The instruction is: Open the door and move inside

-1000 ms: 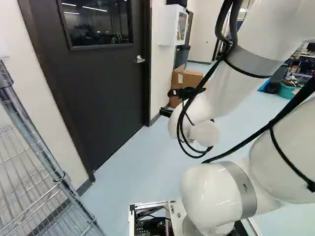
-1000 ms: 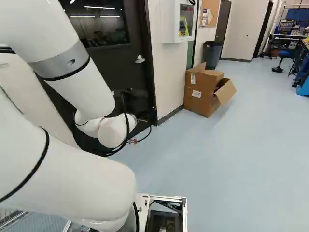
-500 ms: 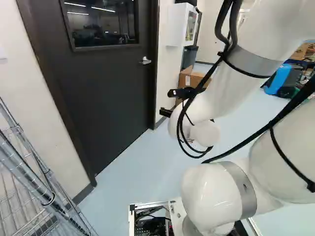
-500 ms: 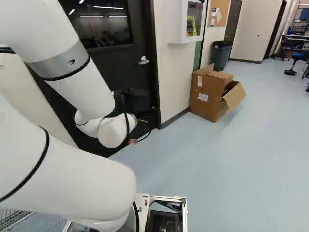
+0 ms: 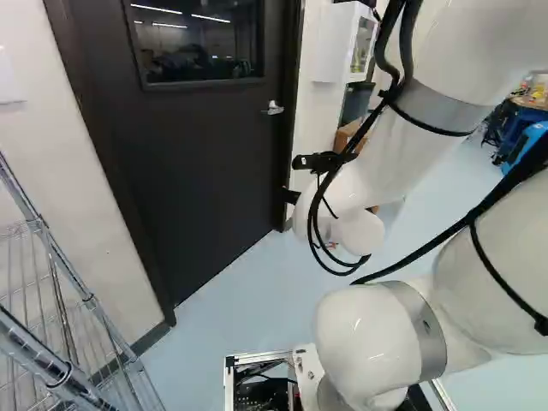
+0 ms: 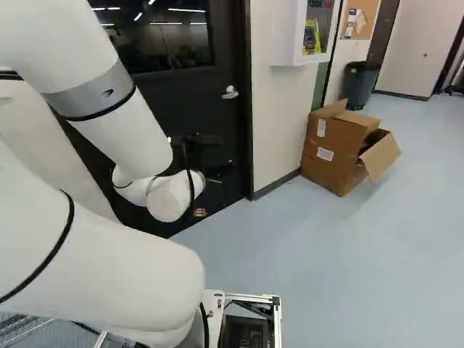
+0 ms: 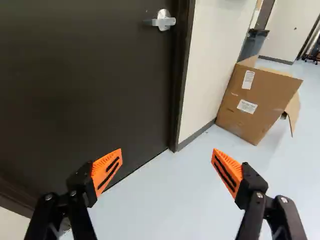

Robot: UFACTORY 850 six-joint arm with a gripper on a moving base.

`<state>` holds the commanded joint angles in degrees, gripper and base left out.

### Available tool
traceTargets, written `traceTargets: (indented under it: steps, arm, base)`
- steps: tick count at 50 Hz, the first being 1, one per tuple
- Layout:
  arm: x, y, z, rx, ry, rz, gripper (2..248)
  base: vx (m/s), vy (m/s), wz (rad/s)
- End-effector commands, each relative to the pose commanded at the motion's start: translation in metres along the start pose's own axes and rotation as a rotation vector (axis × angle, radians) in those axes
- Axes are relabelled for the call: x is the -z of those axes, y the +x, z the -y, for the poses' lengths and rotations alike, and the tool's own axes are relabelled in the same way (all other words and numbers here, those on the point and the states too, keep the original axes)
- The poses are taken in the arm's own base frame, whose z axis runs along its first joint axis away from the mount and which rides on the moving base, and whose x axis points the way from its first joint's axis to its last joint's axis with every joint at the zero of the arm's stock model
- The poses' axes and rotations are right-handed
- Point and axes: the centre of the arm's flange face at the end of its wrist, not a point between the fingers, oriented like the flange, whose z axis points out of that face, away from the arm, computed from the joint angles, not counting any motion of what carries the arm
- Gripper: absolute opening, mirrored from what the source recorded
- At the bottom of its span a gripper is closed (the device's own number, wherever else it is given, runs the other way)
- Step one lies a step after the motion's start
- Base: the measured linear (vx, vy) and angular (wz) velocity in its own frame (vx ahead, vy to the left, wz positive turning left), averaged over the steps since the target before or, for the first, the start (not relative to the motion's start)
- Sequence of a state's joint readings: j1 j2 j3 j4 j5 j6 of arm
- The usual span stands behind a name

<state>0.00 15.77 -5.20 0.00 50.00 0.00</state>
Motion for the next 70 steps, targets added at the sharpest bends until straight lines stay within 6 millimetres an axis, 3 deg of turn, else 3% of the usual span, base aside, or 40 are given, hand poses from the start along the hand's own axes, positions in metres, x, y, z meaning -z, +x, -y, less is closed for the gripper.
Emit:
traceTargets:
  steps: [32,70]
  arm:
    - [0.0000,0.0000,0.0000,0.000,0.000,0.000,247]
    - [0.0000,0.0000,0.0000,0.000,0.000,0.000,247]
  base:
    - [0.193,-0.037,0.200]
    - [0.208,-0.049,-0.003]
